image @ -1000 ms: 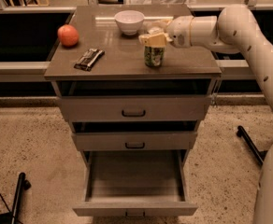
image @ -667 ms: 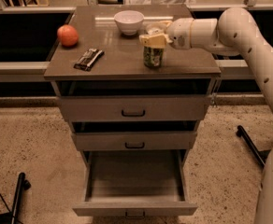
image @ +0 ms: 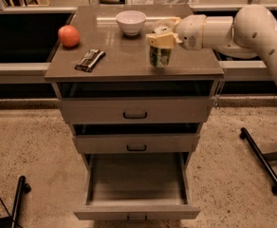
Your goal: Place green can into bottom drawer
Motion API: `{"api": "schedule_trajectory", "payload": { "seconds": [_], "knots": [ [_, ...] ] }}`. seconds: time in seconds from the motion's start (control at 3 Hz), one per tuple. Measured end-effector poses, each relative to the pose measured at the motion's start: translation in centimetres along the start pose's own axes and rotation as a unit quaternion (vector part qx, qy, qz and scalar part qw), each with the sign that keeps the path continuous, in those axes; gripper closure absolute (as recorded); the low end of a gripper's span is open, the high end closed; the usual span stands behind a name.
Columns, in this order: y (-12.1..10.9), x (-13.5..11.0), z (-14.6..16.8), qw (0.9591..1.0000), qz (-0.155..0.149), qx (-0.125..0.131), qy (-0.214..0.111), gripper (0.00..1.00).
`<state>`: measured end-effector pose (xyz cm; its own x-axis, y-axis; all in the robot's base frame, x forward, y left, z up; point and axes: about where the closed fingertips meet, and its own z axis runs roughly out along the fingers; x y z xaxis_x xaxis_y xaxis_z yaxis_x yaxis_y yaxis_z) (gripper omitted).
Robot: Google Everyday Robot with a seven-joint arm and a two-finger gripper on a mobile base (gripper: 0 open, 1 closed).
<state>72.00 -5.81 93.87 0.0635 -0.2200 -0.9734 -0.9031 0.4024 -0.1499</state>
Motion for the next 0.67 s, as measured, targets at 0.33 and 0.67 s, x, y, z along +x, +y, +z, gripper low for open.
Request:
{"api": "schedule_trajectory", "payload": {
  "seconds": [0.33, 0.67],
  "knots": [
    [5.2, -2.4, -2.1, 0.9986, -0.047, -0.013, -0.020, 1.00],
    [6.7, -2.2, -2.2, 0.9981, -0.054, -0.022, -0.021, 1.00]
  ]
}}
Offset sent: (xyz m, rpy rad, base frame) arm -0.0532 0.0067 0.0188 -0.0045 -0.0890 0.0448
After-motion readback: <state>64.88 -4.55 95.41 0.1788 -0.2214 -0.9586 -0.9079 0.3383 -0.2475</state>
